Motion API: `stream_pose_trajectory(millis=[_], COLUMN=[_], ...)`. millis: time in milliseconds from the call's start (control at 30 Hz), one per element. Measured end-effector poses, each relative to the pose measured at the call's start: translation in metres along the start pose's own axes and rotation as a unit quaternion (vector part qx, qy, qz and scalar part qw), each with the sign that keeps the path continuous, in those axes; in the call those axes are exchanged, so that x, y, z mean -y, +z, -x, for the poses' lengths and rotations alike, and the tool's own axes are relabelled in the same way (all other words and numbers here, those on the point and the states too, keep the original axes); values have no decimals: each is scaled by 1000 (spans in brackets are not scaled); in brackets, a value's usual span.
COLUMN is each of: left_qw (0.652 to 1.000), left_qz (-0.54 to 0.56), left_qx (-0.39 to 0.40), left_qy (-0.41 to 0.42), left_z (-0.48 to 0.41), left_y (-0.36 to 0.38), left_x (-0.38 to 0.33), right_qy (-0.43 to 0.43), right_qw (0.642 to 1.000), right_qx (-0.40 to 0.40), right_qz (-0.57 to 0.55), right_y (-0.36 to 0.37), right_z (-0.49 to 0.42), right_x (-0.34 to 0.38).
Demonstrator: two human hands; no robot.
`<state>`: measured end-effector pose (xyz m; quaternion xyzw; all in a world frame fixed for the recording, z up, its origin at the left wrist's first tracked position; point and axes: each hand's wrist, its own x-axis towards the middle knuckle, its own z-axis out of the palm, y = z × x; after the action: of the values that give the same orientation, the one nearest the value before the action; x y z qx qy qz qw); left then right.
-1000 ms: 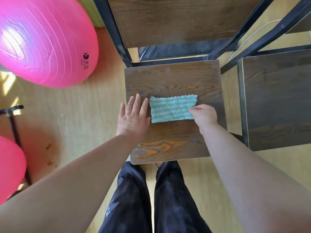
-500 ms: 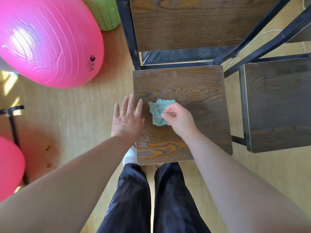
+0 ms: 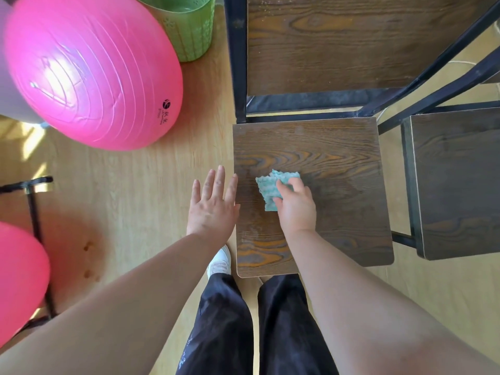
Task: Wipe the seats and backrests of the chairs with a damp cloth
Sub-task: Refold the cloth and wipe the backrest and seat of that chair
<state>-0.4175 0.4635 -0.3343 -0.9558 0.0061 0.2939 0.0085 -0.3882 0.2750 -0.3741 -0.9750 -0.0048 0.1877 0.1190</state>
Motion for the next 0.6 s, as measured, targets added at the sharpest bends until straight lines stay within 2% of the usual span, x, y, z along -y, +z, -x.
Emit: stream_pose_trajectory(millis=[100,167,267,333,400,500,600], left_qw=[1000,1000,1000,1000,999,999,998], left_qz=[-10,-14,-10,-5,6,7,-1], left_qx=[3,-1,-8,-18,-31,-46,-52], left_qy=[13,13,12,15,21,28,28], left_z=[1,1,0,-3,-7,-15,-25], left_y=[-4,-10,-24,-34,-46,-64,-76], left_x=[2,2,-1,-7,-15,-33,-53], right_qy=[14,86,153,192,238,301,320], right_qw=[999,991,963,932,886,788,689], right_qx=[5,29,19,-29,-88,-175,-250], right_qz=[-36,-100,-219,-305,-387,-508,-600], right_y=[-3,-12,-33,-59,-86,-131,-174], right_z=[-11,-21,-30,-32,-36,-53,-72], right_x=[2,4,-2,-11,-26,-54,-79])
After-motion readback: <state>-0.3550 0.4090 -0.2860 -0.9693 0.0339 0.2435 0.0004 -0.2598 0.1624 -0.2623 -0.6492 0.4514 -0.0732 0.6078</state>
